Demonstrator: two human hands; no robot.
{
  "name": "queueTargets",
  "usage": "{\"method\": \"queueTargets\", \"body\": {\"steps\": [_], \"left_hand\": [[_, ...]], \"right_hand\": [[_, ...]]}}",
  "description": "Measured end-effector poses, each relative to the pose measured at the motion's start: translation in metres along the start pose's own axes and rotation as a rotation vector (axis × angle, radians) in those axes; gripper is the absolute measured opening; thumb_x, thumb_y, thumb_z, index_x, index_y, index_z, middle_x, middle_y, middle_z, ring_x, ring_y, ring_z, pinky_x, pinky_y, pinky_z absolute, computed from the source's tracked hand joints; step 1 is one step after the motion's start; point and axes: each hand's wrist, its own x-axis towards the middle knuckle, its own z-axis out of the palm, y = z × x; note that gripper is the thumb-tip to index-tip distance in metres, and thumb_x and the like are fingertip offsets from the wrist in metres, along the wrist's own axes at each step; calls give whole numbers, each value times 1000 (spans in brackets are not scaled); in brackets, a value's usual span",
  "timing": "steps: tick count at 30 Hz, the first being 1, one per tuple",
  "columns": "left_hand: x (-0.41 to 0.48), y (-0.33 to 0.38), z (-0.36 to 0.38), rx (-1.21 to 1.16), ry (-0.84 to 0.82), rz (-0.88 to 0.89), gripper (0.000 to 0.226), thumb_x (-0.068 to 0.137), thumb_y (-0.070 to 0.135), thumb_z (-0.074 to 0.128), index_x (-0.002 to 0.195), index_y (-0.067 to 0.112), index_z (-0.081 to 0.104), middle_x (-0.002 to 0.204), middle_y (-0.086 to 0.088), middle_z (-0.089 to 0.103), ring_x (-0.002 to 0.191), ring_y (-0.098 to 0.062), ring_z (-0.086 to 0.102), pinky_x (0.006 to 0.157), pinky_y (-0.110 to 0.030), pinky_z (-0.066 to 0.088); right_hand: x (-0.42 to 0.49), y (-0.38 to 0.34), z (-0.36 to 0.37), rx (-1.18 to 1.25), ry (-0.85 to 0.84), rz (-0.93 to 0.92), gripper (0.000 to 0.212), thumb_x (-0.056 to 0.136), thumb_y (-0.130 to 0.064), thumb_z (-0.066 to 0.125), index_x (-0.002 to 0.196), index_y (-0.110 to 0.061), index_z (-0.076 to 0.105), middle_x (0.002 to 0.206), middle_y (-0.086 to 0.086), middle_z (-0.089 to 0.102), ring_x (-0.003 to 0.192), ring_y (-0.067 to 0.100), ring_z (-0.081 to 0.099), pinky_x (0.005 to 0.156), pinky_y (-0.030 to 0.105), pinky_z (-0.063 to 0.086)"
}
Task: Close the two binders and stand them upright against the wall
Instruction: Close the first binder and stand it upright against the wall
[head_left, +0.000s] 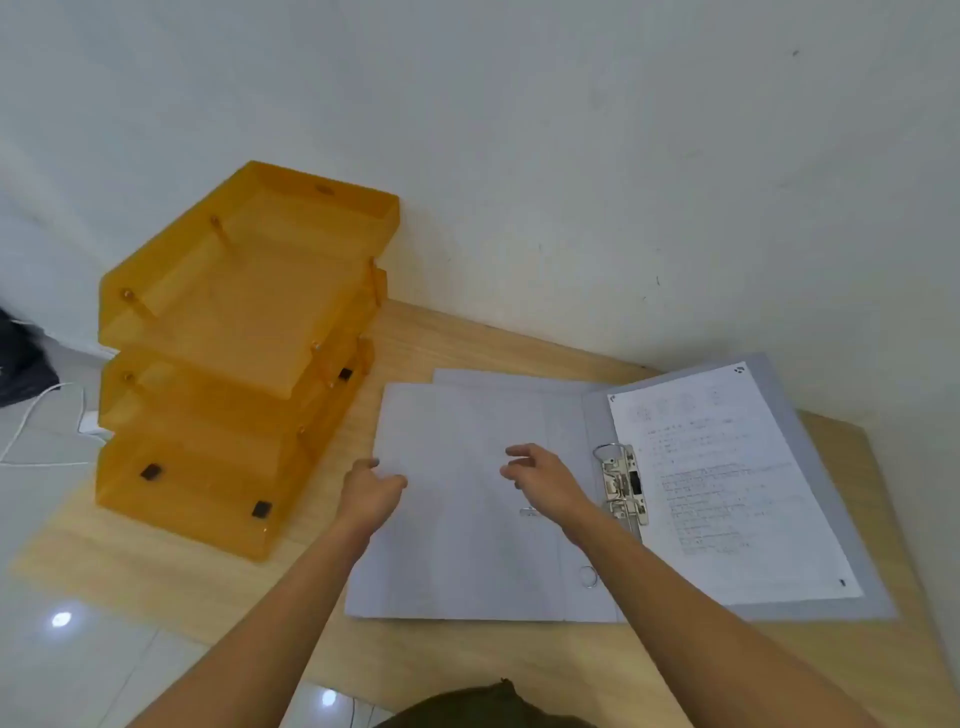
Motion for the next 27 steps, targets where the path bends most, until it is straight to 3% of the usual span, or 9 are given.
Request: {"method": "queueTargets", "body": {"steps": [4,9,12,16,21,27], "left_hand": [[14,-24,-8,45,25,-106,77,83,24,63,150,5,32,148,-17,45,125,-39,53,100,-48,50],[21,-25,-7,-60,10,-100,55,86,11,63,139,2,48,133,-15,61,106,-32,63,87,-43,55],[23,-14,-9,-104,-13,-74,41,87,13,65,127,5,60,120,-14,68,103,-36,68,84,-43,57],[16,11,-17,-192,-128,-10,41,85,25,75,122,7,68,113,-13,75,95,-33,74,88,-51,59],[-15,54,-17,-321,-417,63,42,101,44,50,127,15,65,122,-9,74,109,-28,71,94,-44,55],[-46,81,21,-551,-666,67,65,99,64,23,129,26,67,129,-8,71,120,-28,67,103,-46,48]], "right_hand": [[-2,2,12,-9,-38,58,44,95,-25,58,139,-19,54,135,5,62,123,23,59,105,40,48],[-6,0,16,-10,-42,88,46,94,-27,58,140,-21,54,139,4,61,126,23,58,110,45,46],[-7,-3,15,2,-44,89,46,95,-27,58,140,-21,53,140,4,60,127,23,57,111,46,45],[-8,-14,12,61,-55,57,46,96,-29,58,142,-21,53,142,1,56,130,21,54,112,45,45],[-15,-35,6,169,-86,22,48,99,-36,55,145,-24,51,142,-3,55,127,19,54,105,40,49],[-34,-52,-22,248,-66,-49,42,98,-46,52,137,-32,58,138,-11,57,126,18,57,108,45,48]]}}
